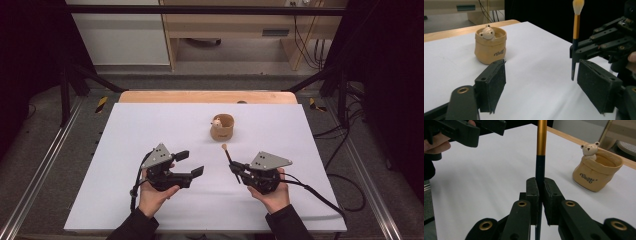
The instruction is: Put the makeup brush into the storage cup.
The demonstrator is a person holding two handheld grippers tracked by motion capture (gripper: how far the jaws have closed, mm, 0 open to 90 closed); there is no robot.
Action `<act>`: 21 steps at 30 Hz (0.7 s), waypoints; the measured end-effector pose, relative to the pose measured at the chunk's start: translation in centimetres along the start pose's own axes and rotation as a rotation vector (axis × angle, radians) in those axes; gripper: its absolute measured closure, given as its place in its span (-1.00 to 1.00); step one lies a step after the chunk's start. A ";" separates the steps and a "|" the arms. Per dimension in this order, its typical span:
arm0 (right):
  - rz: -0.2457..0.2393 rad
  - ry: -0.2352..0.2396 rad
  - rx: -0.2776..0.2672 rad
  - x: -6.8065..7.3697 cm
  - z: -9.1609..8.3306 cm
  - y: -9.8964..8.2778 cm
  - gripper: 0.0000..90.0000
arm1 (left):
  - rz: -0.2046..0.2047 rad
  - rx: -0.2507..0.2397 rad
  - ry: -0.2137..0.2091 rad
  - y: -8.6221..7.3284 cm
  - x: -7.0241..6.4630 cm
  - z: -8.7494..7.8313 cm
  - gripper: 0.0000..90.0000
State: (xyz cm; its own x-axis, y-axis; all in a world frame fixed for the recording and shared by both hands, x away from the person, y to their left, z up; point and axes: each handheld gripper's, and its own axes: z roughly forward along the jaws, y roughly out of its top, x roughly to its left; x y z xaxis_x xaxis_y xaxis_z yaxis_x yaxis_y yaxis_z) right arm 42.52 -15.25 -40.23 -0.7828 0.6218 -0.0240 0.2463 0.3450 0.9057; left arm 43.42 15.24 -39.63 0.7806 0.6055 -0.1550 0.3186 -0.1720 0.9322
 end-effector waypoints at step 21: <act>0.067 -0.062 -0.097 -1.8 -1.8 1.4 0.85 | 0.053 0.064 0.120 -0.9 2.1 -2.9 -0.72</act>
State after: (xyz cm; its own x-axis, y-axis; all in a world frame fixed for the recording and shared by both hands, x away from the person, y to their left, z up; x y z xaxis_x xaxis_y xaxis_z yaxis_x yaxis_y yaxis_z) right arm 43.21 -17.18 -38.18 -0.7288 0.6846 0.0150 0.2386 0.2334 0.9426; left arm 43.17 18.94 -39.81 0.7288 0.6819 -0.0620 0.3152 -0.2537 0.9145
